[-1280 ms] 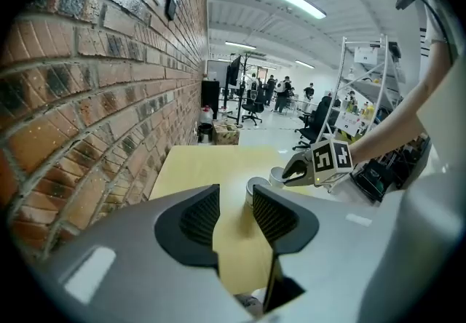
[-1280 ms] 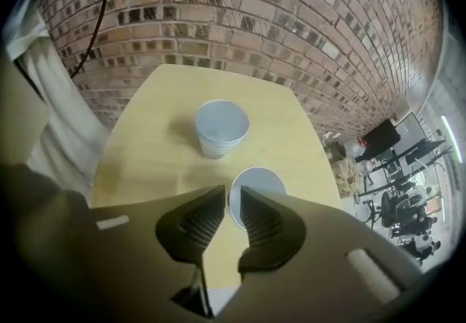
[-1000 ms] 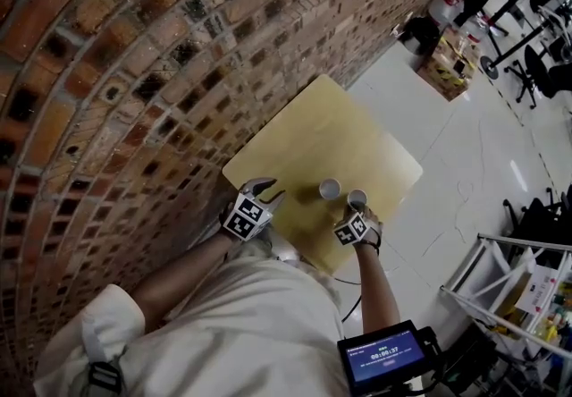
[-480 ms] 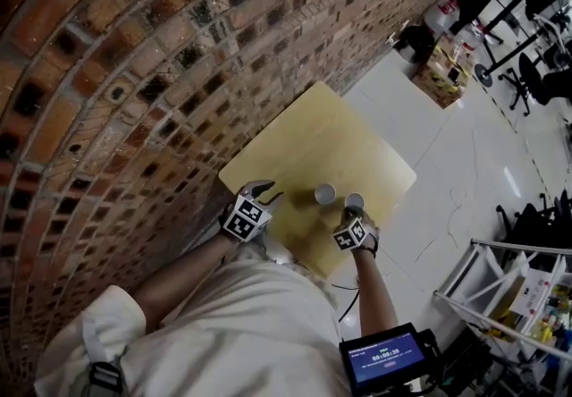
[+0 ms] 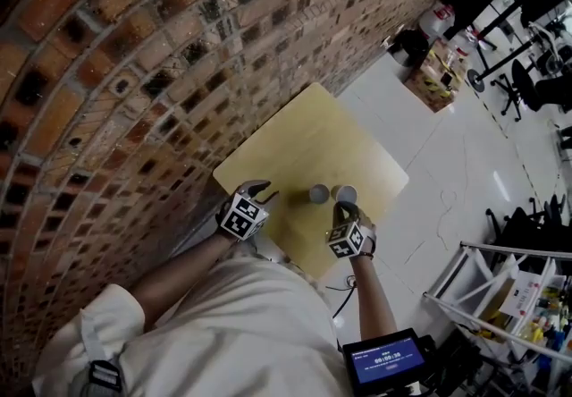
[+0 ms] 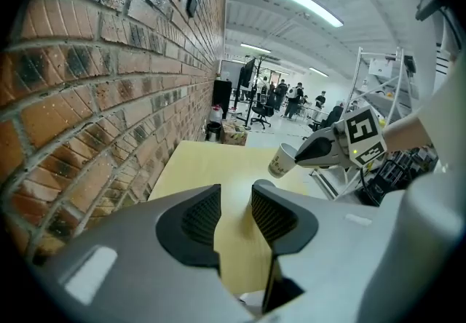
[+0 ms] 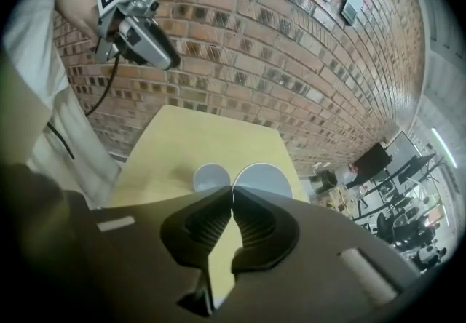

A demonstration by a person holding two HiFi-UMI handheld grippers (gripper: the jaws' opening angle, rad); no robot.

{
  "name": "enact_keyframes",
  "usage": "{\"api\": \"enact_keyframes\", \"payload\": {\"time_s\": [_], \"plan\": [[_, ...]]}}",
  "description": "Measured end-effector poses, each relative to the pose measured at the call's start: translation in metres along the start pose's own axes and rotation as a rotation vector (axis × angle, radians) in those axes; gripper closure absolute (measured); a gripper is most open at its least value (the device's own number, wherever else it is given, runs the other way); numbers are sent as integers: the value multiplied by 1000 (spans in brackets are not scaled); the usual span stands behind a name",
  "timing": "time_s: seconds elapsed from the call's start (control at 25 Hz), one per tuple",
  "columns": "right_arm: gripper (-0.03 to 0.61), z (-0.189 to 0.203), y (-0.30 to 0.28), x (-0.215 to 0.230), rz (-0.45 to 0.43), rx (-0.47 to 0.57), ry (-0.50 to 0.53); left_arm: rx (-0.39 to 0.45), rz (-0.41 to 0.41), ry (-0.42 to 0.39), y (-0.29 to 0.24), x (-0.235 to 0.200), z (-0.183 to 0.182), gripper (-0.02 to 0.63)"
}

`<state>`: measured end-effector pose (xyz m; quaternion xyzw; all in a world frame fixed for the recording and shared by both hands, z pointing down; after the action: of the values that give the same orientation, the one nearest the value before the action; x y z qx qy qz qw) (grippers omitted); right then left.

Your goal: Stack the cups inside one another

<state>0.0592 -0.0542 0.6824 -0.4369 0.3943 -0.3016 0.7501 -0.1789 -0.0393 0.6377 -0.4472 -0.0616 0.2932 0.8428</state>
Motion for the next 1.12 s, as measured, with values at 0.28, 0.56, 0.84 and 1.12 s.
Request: {"api": "enact_keyframes", "payload": {"time_s": [0.28, 0.56, 0.84, 1.12], "plan": [[566, -23, 0, -19, -58, -6, 80, -11, -1, 20, 6, -5, 6, 461], [566, -35, -13, -39, -102, -44, 137, -8, -11, 41, 15, -16, 18, 462], [566, -35, -35, -52, -130, -103, 159, -5, -18, 55, 22, -23, 28, 462], [566, -36, -54, -58, -140, -140, 160, -7, -22, 56, 29, -29, 40, 462]]}}
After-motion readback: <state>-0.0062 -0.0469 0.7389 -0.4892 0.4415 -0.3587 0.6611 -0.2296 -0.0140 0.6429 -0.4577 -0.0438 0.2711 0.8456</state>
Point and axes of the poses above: the fingertips, and each gripper's own axes: y backward along the fingers, x to its right, z out of its underside, the point moved 6 cm from there along y, backward along the fingers, and after that the axes turned 13 degrees about -x, right-handed, at the moved point
